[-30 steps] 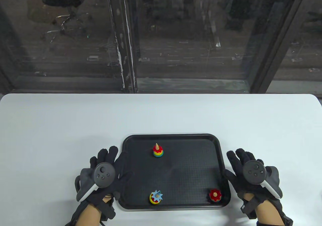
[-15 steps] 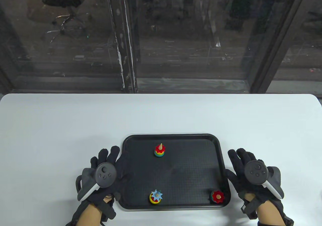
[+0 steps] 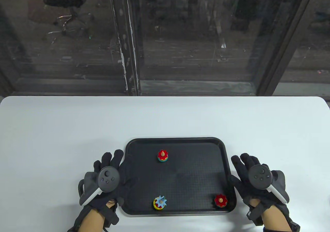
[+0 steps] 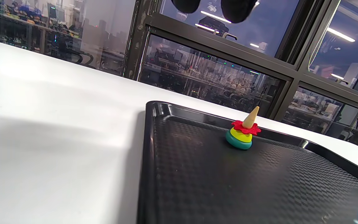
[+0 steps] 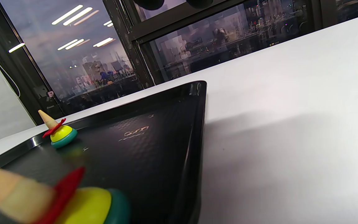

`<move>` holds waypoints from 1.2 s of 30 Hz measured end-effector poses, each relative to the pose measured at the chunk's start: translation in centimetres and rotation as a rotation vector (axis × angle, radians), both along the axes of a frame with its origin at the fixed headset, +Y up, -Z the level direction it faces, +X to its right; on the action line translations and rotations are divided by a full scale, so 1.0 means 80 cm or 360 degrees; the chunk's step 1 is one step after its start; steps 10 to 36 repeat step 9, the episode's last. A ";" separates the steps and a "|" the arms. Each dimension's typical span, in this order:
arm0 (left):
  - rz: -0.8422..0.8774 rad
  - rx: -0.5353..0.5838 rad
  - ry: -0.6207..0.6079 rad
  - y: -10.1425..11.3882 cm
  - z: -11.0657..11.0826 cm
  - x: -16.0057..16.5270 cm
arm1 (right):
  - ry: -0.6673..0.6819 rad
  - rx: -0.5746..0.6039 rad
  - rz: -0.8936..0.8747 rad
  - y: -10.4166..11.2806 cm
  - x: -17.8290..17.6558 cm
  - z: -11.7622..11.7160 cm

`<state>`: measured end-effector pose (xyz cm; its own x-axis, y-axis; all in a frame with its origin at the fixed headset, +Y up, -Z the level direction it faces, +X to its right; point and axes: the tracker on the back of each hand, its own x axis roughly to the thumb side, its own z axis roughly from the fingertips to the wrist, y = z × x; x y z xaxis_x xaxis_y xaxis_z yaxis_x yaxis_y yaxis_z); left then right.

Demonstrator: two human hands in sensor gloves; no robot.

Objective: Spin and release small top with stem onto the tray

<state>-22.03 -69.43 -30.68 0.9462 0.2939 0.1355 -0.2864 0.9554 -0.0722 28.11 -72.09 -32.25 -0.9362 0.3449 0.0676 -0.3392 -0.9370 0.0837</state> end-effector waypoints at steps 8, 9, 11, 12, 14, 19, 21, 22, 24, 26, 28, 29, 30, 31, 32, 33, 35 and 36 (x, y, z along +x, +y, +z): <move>-0.0067 0.0010 -0.0087 -0.004 0.000 0.015 | 0.0235 -0.0126 -0.0165 0.005 -0.014 0.008; -0.0082 0.0015 -0.0104 -0.005 0.001 0.017 | 0.0310 -0.0214 -0.0208 0.003 -0.019 0.010; -0.0082 0.0015 -0.0104 -0.005 0.001 0.017 | 0.0310 -0.0214 -0.0208 0.003 -0.019 0.010; -0.0082 0.0015 -0.0104 -0.005 0.001 0.017 | 0.0310 -0.0214 -0.0208 0.003 -0.019 0.010; -0.0082 0.0015 -0.0104 -0.005 0.001 0.017 | 0.0310 -0.0214 -0.0208 0.003 -0.019 0.010; -0.0082 0.0015 -0.0104 -0.005 0.001 0.017 | 0.0310 -0.0214 -0.0208 0.003 -0.019 0.010; -0.0082 0.0015 -0.0104 -0.005 0.001 0.017 | 0.0310 -0.0214 -0.0208 0.003 -0.019 0.010; -0.0082 0.0015 -0.0104 -0.005 0.001 0.017 | 0.0310 -0.0214 -0.0208 0.003 -0.019 0.010; -0.0082 0.0015 -0.0104 -0.005 0.001 0.017 | 0.0310 -0.0214 -0.0208 0.003 -0.019 0.010; -0.0082 0.0015 -0.0104 -0.005 0.001 0.017 | 0.0310 -0.0214 -0.0208 0.003 -0.019 0.010; -0.0082 0.0015 -0.0104 -0.005 0.001 0.017 | 0.0310 -0.0214 -0.0208 0.003 -0.019 0.010; -0.0082 0.0015 -0.0104 -0.005 0.001 0.017 | 0.0310 -0.0214 -0.0208 0.003 -0.019 0.010; -0.0082 0.0015 -0.0104 -0.005 0.001 0.017 | 0.0310 -0.0214 -0.0208 0.003 -0.019 0.010; -0.0082 0.0015 -0.0104 -0.005 0.001 0.017 | 0.0310 -0.0214 -0.0208 0.003 -0.019 0.010; -0.0082 0.0015 -0.0104 -0.005 0.001 0.017 | 0.0310 -0.0214 -0.0208 0.003 -0.019 0.010; -0.0082 0.0015 -0.0104 -0.005 0.001 0.017 | 0.0310 -0.0214 -0.0208 0.003 -0.019 0.010; -0.0082 0.0015 -0.0104 -0.005 0.001 0.017 | 0.0310 -0.0214 -0.0208 0.003 -0.019 0.010; -0.0082 0.0015 -0.0104 -0.005 0.001 0.017 | 0.0310 -0.0214 -0.0208 0.003 -0.019 0.010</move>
